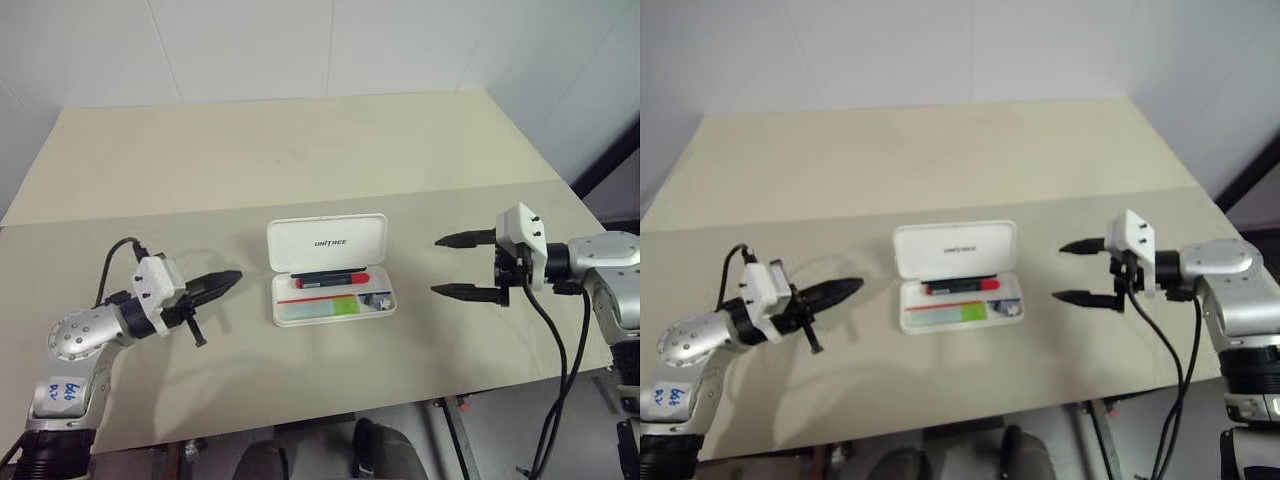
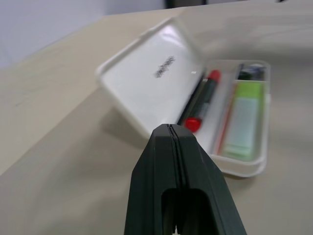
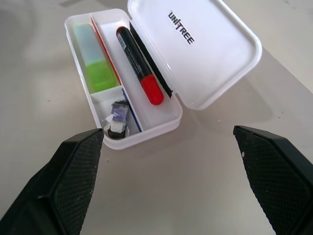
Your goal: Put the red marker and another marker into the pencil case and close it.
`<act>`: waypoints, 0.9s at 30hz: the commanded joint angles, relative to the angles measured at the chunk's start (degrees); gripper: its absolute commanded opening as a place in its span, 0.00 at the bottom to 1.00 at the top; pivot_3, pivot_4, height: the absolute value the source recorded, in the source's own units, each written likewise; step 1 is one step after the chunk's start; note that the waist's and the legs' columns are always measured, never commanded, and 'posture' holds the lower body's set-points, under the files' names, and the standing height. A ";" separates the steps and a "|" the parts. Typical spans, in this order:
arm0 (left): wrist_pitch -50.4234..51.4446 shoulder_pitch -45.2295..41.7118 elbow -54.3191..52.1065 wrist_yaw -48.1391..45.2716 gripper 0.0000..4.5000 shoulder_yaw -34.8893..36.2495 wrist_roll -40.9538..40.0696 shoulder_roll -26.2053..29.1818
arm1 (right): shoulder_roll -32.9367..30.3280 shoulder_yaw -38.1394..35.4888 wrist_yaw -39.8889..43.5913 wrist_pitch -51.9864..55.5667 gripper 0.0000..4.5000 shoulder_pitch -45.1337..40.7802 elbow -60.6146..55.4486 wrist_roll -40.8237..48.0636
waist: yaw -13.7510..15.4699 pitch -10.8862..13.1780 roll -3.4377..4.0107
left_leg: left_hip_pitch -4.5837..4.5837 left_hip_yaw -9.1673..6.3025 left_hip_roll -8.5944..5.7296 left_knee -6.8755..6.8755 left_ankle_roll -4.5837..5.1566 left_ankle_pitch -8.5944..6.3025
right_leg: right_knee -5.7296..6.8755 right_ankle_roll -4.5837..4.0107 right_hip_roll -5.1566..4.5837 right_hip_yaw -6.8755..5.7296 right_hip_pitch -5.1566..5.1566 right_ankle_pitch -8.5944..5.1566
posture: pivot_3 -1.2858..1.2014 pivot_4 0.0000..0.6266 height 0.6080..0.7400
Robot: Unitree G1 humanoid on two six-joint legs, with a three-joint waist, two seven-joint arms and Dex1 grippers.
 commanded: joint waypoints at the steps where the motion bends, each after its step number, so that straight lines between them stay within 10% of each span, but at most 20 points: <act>1: 1.63 -0.78 2.06 6.71 0.00 0.80 3.66 -1.44 | 0.14 0.03 -0.55 1.03 1.00 -0.99 -1.83 0.32 | 0.03 0.00 0.00 | 0.00 0.00 0.00 0.00 0.00 0.00 | 0.00 0.00 0.00 0.00 0.00 0.00 | 0.52 0.24 1.00; 9: 9.76 -8.56 9.81 15.91 0.00 -1.62 7.31 -5.21 | 1.74 -0.21 -3.15 0.41 1.00 -1.03 -2.79 0.02 | 0.01 -0.04 -0.07 | 0.01 0.01 -0.01 0.01 0.00 0.00 | 0.01 0.03 0.00 0.00 0.01 0.02 | 0.52 0.24 1.00; 27: 6.99 -26.02 20.61 4.78 0.00 -12.90 7.22 -12.27 | 2.76 -1.55 -8.01 0.71 1.00 2.29 -7.27 1.00 | -0.13 -0.09 -0.17 | 0.10 0.22 -0.01 -0.01 0.00 0.01 | 0.00 0.10 0.00 -0.04 0.00 0.06 | 0.52 0.24 1.00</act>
